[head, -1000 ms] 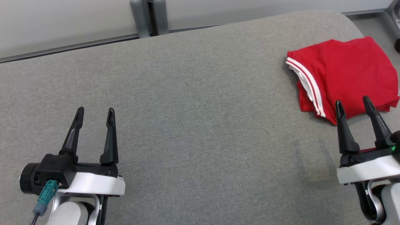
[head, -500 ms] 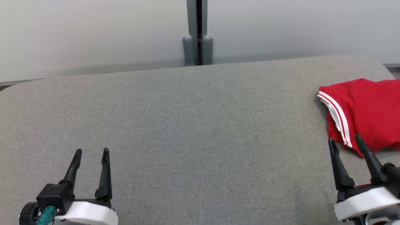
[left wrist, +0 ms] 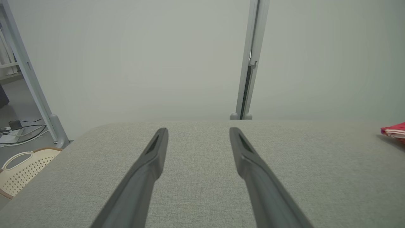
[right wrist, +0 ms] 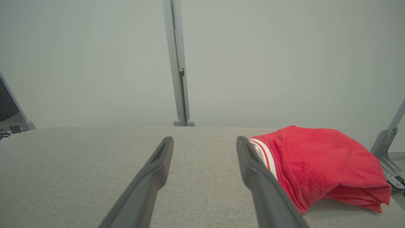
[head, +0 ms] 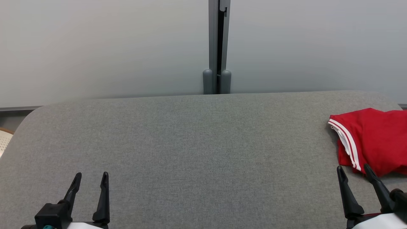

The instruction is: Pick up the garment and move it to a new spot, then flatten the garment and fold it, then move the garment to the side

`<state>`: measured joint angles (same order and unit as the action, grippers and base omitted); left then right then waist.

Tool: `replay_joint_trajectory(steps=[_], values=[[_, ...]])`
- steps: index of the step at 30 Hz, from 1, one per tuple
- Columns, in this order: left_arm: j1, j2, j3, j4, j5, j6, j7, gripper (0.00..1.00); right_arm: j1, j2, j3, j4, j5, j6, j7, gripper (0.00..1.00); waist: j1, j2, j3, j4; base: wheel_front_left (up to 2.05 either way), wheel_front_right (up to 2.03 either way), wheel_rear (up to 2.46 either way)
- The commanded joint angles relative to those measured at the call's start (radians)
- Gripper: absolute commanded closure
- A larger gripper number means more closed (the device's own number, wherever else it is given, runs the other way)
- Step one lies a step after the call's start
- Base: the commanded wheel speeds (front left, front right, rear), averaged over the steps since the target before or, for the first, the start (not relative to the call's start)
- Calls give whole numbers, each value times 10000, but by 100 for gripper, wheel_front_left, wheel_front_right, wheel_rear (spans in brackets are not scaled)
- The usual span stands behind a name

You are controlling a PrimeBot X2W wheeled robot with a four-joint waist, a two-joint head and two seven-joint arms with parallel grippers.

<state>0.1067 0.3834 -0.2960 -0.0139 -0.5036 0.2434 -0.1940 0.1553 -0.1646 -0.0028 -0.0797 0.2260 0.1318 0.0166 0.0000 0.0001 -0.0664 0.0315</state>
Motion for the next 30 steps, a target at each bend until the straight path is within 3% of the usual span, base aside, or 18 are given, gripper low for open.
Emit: replay_joint_trajectory(steps=[1,30], values=[[96,66,6,-8,-35,45,36,0,169,21,-76,-93,-75,-22,110,0,0,-1,-63,-24,0,0,0],[-180,94,-265,217,15,154,171,0,249,86,-297,-355,-92,-22,466,0,0,-1,-183,7,0,0,0]])
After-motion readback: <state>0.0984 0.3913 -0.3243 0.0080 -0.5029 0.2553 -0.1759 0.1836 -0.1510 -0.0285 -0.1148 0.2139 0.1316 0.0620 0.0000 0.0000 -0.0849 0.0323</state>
